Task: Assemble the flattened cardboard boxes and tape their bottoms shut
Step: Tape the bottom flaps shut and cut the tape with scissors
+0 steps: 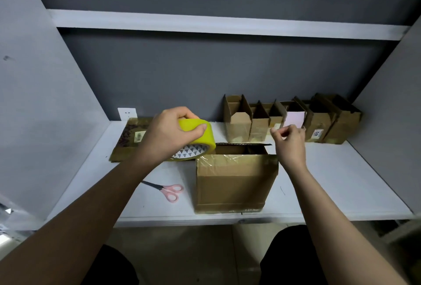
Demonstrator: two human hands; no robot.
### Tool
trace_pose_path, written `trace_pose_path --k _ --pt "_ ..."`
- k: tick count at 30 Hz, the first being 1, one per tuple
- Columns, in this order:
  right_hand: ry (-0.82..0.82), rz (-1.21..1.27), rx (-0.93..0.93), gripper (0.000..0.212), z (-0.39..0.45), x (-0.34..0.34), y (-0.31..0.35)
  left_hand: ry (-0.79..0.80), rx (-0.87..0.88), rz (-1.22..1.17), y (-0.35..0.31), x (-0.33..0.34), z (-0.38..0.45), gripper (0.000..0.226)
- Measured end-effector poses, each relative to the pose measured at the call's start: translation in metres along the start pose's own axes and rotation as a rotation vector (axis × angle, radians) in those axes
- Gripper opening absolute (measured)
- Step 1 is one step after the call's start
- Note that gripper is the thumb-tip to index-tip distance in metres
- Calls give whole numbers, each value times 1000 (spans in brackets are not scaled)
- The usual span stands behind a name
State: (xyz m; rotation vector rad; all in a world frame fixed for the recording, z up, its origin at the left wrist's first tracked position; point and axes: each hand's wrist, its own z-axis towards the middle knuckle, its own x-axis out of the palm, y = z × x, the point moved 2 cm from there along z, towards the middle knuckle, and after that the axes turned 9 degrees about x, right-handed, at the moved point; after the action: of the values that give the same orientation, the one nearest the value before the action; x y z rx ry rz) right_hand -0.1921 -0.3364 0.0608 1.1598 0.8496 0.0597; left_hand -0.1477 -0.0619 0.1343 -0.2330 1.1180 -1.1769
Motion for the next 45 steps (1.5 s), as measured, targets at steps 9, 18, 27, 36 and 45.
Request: trace_pose_path --k 9,18,27,36,45 --pt "23 -94 -189 14 5 31 -19 -18 -1 -112 -5 12 14 10" --pt "66 -317 -204 17 13 55 -27 33 -52 -114 20 34 26 28" --pt "34 -351 -178 16 16 56 -28 59 -111 -134 50 46 38 7" --pt "2 -285 -159 19 17 60 -32 149 -123 -115 58 55 39 33" --pt "344 394 287 13 38 18 -34 231 -108 36 52 63 44 29"
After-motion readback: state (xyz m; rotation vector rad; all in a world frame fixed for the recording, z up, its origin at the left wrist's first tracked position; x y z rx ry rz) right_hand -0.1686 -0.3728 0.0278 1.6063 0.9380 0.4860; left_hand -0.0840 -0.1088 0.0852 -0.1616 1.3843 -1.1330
